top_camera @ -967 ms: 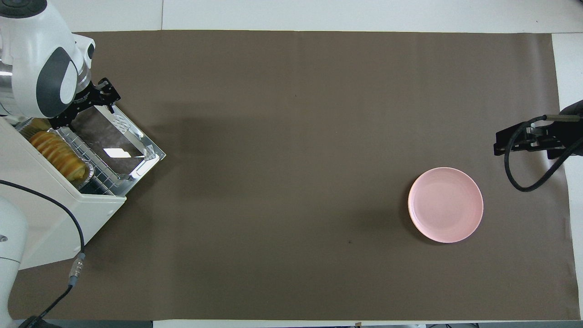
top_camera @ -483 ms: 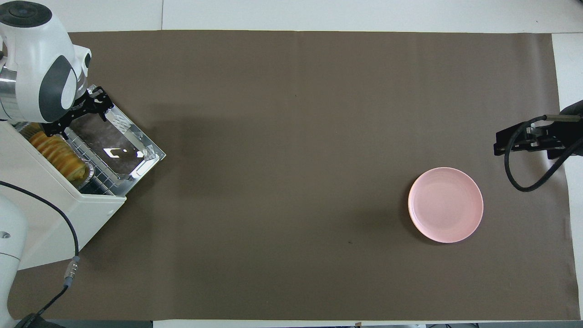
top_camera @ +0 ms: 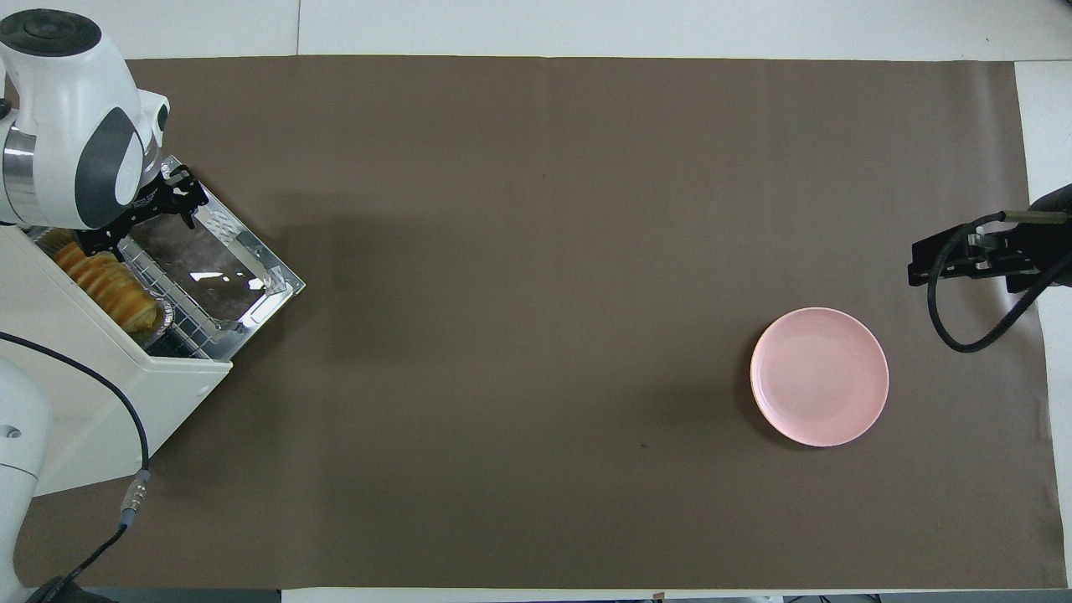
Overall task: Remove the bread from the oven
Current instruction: 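Grasp the foil tray edge with the left gripper inside the oven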
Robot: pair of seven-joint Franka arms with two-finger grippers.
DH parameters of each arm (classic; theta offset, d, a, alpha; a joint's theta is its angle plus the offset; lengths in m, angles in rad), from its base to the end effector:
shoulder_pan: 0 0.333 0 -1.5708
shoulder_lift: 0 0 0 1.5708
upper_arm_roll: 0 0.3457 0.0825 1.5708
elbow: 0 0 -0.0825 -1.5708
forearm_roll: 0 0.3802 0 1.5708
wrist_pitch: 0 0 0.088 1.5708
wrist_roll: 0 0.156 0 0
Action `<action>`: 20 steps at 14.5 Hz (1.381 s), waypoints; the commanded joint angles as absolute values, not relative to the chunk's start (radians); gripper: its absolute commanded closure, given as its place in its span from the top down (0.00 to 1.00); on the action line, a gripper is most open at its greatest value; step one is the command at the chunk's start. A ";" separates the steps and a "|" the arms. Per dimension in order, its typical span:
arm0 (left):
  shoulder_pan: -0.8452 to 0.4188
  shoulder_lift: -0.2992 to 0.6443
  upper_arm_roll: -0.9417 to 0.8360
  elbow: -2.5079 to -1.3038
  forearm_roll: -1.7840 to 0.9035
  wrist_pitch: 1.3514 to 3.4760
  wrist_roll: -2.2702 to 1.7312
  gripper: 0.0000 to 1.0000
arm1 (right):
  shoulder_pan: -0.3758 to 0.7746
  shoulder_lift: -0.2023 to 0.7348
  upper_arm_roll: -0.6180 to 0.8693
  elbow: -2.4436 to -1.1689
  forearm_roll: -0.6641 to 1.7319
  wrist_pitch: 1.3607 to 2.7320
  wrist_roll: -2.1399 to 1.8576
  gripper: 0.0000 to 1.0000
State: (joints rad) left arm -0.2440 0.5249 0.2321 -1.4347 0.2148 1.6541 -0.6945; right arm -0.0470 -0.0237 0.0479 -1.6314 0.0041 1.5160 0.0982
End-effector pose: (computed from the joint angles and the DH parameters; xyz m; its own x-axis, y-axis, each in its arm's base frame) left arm 0.6664 0.0003 0.3622 0.8106 0.5851 -0.0259 0.5210 -0.7406 -0.4243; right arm 0.5306 0.0014 0.5856 0.9911 -0.0970 -0.0914 -0.0969 -0.9953 0.0060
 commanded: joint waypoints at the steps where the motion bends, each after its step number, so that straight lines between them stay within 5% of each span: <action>1: -0.252 0.486 0.239 -1.483 0.241 1.657 -0.704 1.00 | -0.061 -0.031 0.060 -1.635 -0.009 1.505 0.074 1.00; 20: -0.244 0.430 0.244 -1.641 0.242 1.815 -0.706 1.00 | -0.061 -0.031 0.058 -1.635 -0.009 1.505 0.074 1.00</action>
State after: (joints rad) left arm -0.2410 0.4755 0.2457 -1.5686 0.2161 1.7650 -0.6945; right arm -0.0470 -0.0237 0.0479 -1.6314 0.0041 1.5160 0.0982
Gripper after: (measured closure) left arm 0.000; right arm 0.000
